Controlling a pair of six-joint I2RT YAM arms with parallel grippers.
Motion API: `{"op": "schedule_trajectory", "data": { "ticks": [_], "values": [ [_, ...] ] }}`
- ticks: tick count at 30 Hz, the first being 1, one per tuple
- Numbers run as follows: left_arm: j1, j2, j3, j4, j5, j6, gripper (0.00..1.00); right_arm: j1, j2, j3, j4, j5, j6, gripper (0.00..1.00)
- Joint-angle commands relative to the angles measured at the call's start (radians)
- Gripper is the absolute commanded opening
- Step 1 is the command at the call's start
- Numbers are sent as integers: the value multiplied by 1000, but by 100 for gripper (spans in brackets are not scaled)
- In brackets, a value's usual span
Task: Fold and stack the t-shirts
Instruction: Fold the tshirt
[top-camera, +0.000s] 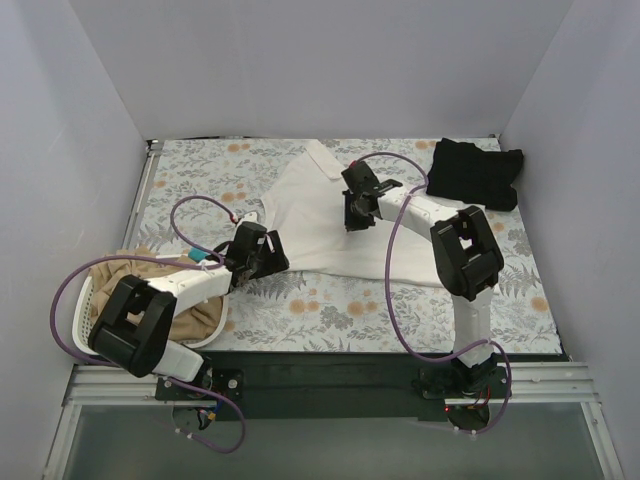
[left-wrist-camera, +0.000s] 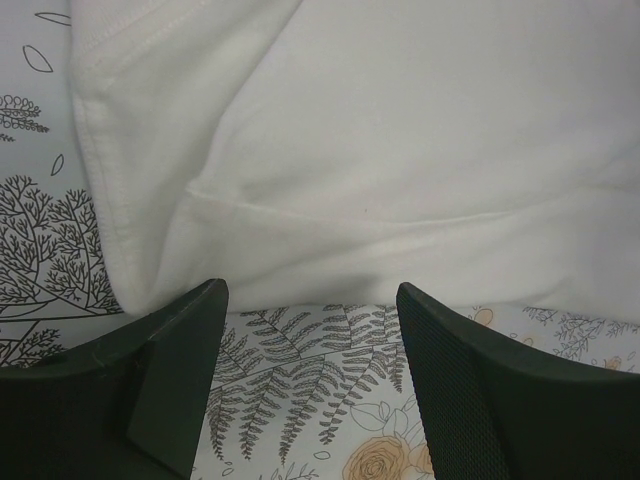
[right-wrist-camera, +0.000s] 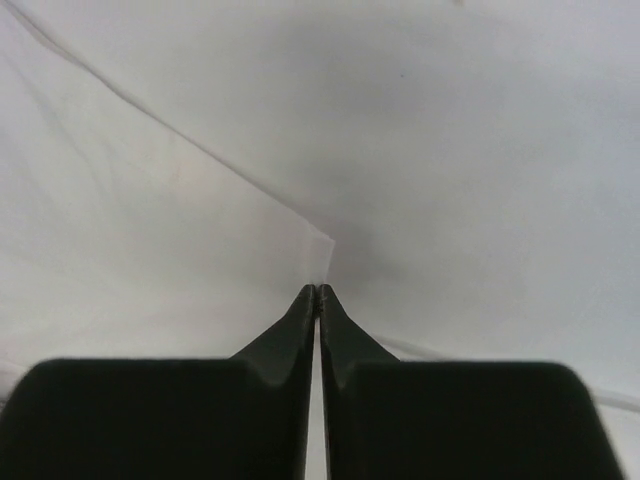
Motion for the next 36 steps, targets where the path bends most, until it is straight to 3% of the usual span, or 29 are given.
{"op": "schedule_trajectory", "data": {
  "ticks": [1, 4, 6, 12, 19, 24, 28, 36],
  "values": [
    [6, -41, 0, -25, -37, 7, 67, -9, -32, 6, 0, 36, 2, 27],
    [4, -39, 27, -40, -38, 11, 68, -25, -49, 11, -5, 35, -9, 50],
    [4, -41, 58, -60, -40, 19, 68, -46, -79, 6, -6, 30, -19, 53],
    [6, -61, 176, -122, -37, 68, 73, -74, -228, -72, -20, 73, -96, 54],
    [0, 11, 345, -143, 15, 79, 74, -94, -438, -377, -14, 99, -115, 56],
    [-68, 99, 383, -105, 15, 64, 75, -143, -566, -537, 55, 70, -89, 58],
    [-134, 178, 406, -67, 12, 25, 75, -199, -598, -618, 109, 35, -84, 58],
    [-140, 298, 369, 16, 45, 8, 75, -232, -560, -718, 181, 1, -70, 58]
  ]
}}
